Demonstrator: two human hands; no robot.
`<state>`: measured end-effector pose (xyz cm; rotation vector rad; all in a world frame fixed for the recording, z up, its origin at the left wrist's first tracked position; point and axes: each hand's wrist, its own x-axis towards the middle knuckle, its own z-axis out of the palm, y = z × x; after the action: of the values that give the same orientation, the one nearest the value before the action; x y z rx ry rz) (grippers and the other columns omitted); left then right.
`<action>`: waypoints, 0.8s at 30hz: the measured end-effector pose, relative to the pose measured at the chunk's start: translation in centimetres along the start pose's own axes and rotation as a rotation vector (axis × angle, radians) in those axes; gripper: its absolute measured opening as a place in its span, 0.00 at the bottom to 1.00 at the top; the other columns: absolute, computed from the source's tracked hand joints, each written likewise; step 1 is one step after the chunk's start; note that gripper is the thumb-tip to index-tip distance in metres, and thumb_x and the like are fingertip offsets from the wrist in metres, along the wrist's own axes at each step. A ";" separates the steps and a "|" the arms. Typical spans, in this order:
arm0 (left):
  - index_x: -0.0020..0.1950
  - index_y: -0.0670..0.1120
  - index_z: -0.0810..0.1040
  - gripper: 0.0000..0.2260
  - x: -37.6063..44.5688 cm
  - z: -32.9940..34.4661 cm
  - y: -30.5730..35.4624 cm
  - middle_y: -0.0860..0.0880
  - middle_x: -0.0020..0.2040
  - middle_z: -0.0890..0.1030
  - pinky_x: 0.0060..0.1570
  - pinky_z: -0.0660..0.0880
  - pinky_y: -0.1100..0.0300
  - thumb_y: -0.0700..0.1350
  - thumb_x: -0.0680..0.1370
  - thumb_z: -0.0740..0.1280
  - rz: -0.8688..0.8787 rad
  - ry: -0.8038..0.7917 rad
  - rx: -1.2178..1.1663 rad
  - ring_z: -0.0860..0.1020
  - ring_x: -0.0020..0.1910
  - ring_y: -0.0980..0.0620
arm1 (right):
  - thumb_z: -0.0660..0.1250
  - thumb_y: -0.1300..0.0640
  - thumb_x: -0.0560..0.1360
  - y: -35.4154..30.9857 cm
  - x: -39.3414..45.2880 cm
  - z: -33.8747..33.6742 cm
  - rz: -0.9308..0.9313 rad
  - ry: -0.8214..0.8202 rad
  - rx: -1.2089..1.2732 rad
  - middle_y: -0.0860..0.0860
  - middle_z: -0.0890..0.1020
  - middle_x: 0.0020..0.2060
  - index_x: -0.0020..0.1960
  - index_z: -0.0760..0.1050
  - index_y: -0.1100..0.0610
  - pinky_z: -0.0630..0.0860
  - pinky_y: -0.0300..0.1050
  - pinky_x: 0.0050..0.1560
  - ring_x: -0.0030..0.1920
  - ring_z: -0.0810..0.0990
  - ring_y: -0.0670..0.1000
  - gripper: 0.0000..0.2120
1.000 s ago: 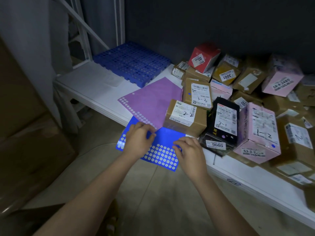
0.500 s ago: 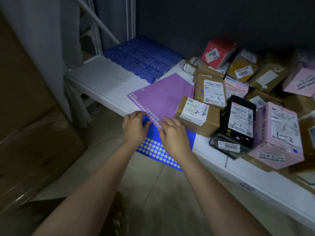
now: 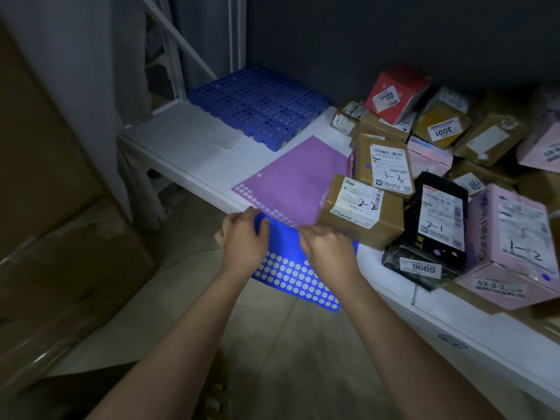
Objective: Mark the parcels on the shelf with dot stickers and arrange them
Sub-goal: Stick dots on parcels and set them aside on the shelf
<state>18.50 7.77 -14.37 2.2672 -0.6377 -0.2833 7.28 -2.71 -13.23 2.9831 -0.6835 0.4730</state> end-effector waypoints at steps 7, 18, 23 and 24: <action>0.49 0.41 0.79 0.10 -1.0 -0.8 0.1 0.46 0.42 0.81 0.46 0.71 0.59 0.47 0.76 0.70 -0.317 -0.013 -0.589 0.78 0.42 0.49 | 0.61 0.58 0.70 0.5 -4.0 0.2 -0.117 0.116 0.085 0.49 0.84 0.36 0.40 0.82 0.57 0.75 0.38 0.25 0.36 0.83 0.51 0.11; 0.39 0.43 0.76 0.08 -2.4 0.1 0.0 0.46 0.35 0.80 0.37 0.79 0.65 0.32 0.76 0.65 -0.482 -0.044 -0.990 0.78 0.34 0.52 | 0.66 0.61 0.74 -3.1 0.2 1.0 0.081 -0.051 0.495 0.55 0.82 0.43 0.47 0.83 0.60 0.70 0.46 0.50 0.44 0.77 0.58 0.07; 0.44 0.40 0.78 0.02 -2.0 0.6 -0.8 0.44 0.36 0.80 0.47 0.76 0.56 0.34 0.75 0.67 -0.491 -0.055 -0.899 0.78 0.36 0.49 | 0.67 0.59 0.76 -3.8 1.1 2.2 0.128 -0.074 0.514 0.57 0.81 0.44 0.47 0.82 0.61 0.73 0.49 0.48 0.46 0.76 0.57 0.07; 0.47 0.38 0.78 0.03 -2.0 0.7 -0.9 0.44 0.37 0.81 0.47 0.76 0.56 0.34 0.75 0.66 -0.487 -0.059 -0.896 0.78 0.35 0.49 | 0.68 0.59 0.75 -3.8 1.1 2.2 0.132 -0.068 0.527 0.58 0.81 0.43 0.47 0.82 0.61 0.73 0.48 0.47 0.45 0.77 0.57 0.07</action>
<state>16.86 8.97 -15.46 1.5007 0.0583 -0.7105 10.51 -0.02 -14.91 3.4687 -0.8868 0.6513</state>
